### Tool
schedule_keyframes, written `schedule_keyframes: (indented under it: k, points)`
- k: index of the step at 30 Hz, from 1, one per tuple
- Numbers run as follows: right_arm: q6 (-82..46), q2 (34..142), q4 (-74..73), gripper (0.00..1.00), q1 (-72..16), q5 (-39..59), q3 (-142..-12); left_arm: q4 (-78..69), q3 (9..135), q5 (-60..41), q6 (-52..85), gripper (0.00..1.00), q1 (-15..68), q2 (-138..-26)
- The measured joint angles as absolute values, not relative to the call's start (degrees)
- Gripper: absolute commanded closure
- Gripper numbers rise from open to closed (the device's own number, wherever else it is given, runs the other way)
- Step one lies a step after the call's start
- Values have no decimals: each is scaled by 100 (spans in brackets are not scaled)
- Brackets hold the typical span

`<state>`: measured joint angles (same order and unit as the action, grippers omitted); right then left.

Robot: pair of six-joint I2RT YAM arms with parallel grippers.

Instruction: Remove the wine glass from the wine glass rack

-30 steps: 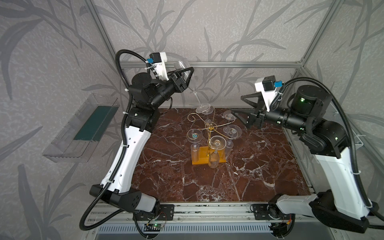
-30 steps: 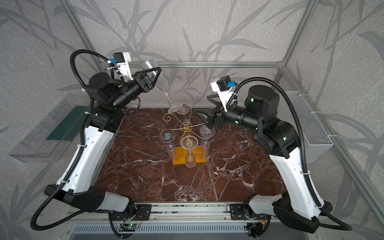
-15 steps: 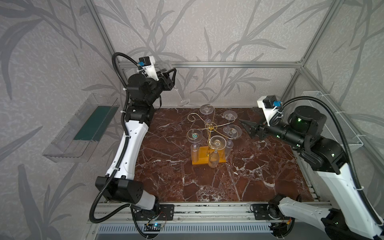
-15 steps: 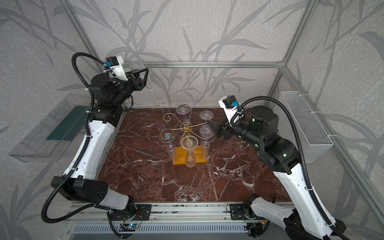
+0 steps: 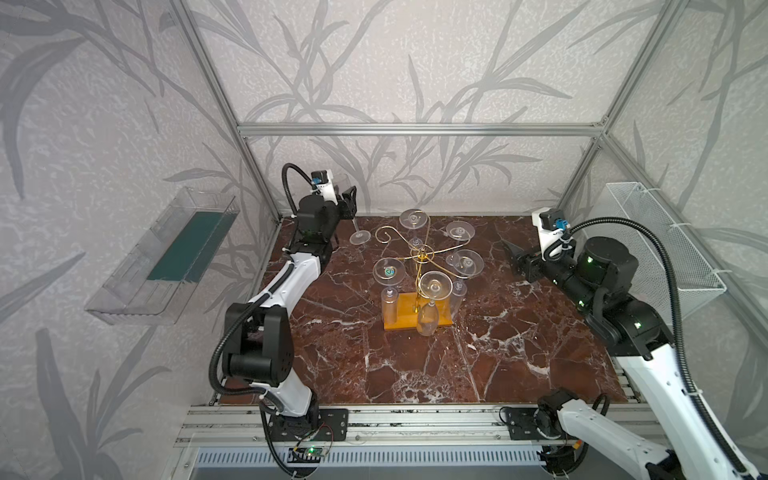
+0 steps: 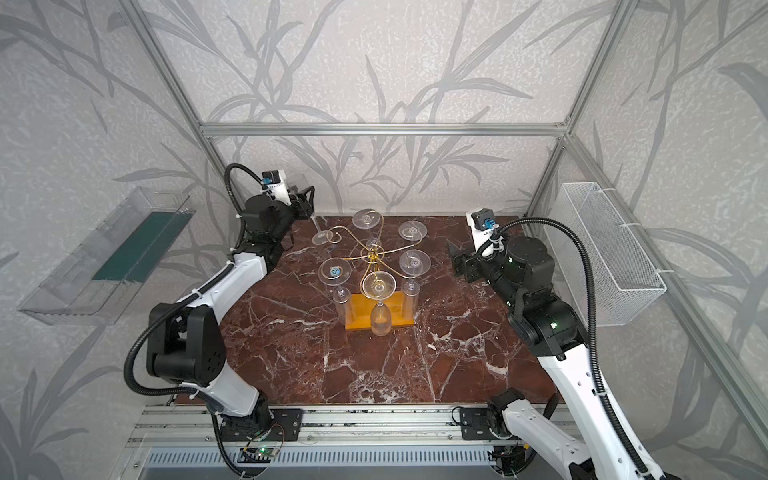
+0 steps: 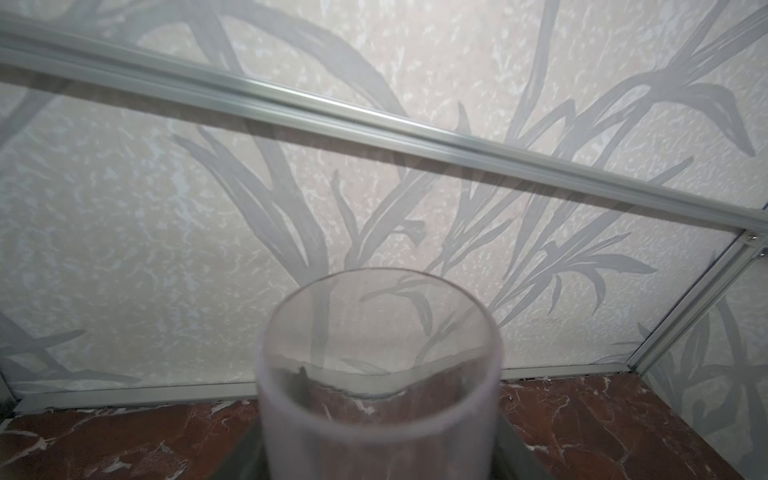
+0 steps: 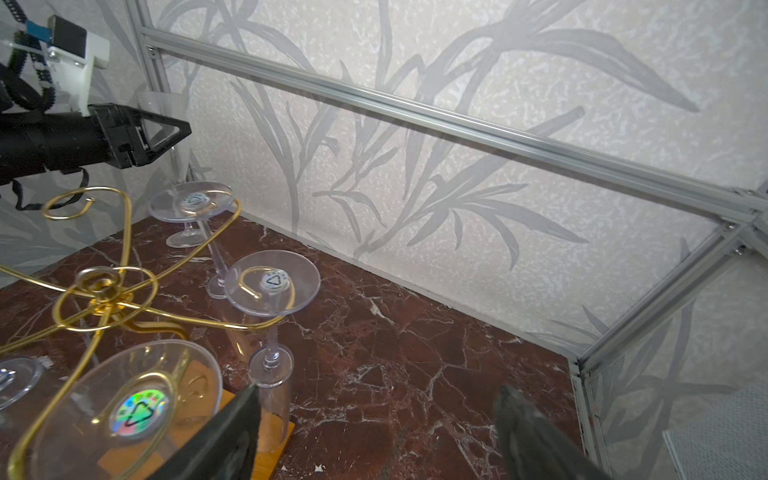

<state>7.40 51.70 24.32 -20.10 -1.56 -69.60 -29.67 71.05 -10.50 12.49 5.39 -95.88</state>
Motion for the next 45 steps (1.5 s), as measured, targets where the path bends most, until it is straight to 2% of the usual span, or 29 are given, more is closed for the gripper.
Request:
schedule_keyframes:
  k: [14,24,40,45]
  points:
    - [554,5196,2053,14,-1391,-102,-6440,-5610,6189,-816,760,62,703,-11052]
    - [554,5207,2027,14,-1304,-82,-6388,-6372,5839,-644,10,63,1066,-11260]
    - [554,5207,2001,14,-1162,106,-6259,-7199,5714,-60,-261,63,1162,-11867]
    - [539,5216,1990,14,-1140,152,-6250,-7371,5708,78,-336,60,1216,-11942]
